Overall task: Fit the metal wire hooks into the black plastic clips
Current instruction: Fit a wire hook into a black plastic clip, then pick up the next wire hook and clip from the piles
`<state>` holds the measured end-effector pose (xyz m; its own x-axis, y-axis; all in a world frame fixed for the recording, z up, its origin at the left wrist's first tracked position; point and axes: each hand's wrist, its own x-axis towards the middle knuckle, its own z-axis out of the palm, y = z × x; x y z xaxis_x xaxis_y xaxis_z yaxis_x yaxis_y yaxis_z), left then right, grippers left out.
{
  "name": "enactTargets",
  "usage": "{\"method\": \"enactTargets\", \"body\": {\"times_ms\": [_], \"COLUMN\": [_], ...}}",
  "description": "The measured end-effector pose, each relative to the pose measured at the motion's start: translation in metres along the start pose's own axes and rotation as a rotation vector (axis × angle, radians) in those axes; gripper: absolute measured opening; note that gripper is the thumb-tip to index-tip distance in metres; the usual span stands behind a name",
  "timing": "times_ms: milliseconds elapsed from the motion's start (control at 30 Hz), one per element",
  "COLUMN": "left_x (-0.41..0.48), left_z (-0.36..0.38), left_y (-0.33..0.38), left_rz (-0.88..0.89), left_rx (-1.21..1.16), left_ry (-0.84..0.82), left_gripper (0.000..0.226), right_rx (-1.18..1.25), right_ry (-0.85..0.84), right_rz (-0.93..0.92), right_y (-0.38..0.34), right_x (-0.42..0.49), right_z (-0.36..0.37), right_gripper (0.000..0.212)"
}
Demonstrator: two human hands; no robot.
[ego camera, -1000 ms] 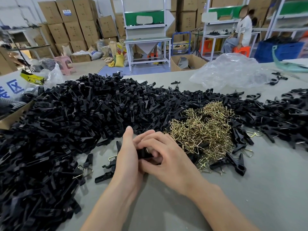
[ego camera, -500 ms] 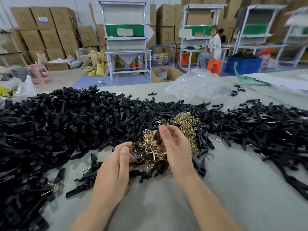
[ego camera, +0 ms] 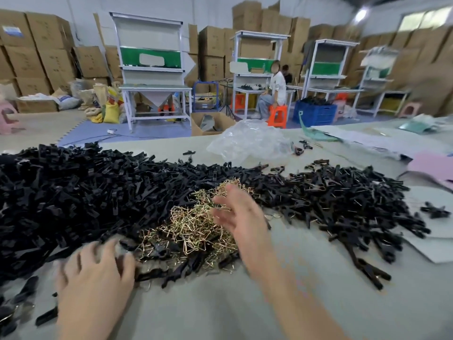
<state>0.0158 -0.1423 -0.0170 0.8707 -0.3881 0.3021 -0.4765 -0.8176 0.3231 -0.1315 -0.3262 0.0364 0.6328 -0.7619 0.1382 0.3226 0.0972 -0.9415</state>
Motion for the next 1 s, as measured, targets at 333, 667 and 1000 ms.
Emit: {"method": "enactTargets", "body": {"times_ms": [333, 667, 1000], "left_x": [0.009, 0.016, 0.009], "left_z": [-0.002, 0.003, 0.0], "left_y": [-0.015, -0.008, 0.003], "left_rz": [0.093, 0.211, 0.172], "left_rx": [0.158, 0.016, -0.676], "left_ry": [-0.041, 0.076, 0.199], "left_gripper": [0.025, 0.04, 0.043], "right_rx": [-1.186, -1.138, -0.549], "right_ry": [-0.304, -0.278, -0.411], "right_rz": [-0.53, -0.539, -0.249], "right_y": [0.085, 0.085, 0.071], "right_x": [-0.012, -0.009, -0.02], "right_z": [0.067, 0.066, 0.08], "right_gripper": [0.032, 0.025, 0.025]}}
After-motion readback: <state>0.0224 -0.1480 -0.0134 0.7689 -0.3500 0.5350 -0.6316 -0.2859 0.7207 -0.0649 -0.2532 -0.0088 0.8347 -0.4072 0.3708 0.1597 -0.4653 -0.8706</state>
